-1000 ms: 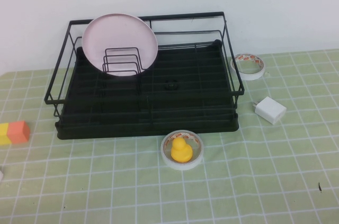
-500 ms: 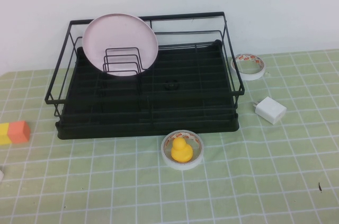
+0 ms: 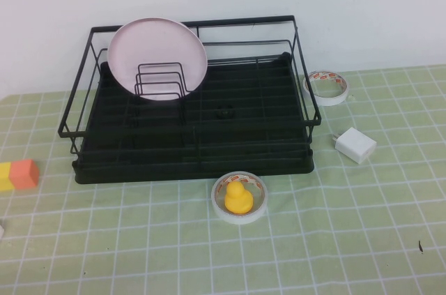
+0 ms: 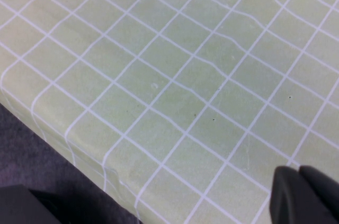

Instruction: Place plate on rack

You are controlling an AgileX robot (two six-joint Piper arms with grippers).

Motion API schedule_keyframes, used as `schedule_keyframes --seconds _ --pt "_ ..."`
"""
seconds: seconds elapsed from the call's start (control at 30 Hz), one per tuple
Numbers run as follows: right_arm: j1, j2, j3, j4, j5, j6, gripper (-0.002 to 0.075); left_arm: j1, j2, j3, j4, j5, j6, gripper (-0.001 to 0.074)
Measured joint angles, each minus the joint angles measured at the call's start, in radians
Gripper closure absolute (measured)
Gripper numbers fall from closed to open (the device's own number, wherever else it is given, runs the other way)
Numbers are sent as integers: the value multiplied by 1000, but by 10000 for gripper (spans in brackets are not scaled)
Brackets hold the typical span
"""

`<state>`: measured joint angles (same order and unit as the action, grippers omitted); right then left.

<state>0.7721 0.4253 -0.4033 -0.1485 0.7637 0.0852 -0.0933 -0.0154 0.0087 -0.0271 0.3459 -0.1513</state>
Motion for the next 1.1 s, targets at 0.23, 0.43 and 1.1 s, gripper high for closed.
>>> schedule_keyframes --seconds 0.23,0.43,1.1 --pt "0 0 0 0 0 0 728 32 0 0 -19 0 49 736" --pt "0 0 0 0 0 0 728 32 0 0 -22 0 124 736" --pt "0 0 0 0 0 7 728 -19 0 0 -50 0 118 736"
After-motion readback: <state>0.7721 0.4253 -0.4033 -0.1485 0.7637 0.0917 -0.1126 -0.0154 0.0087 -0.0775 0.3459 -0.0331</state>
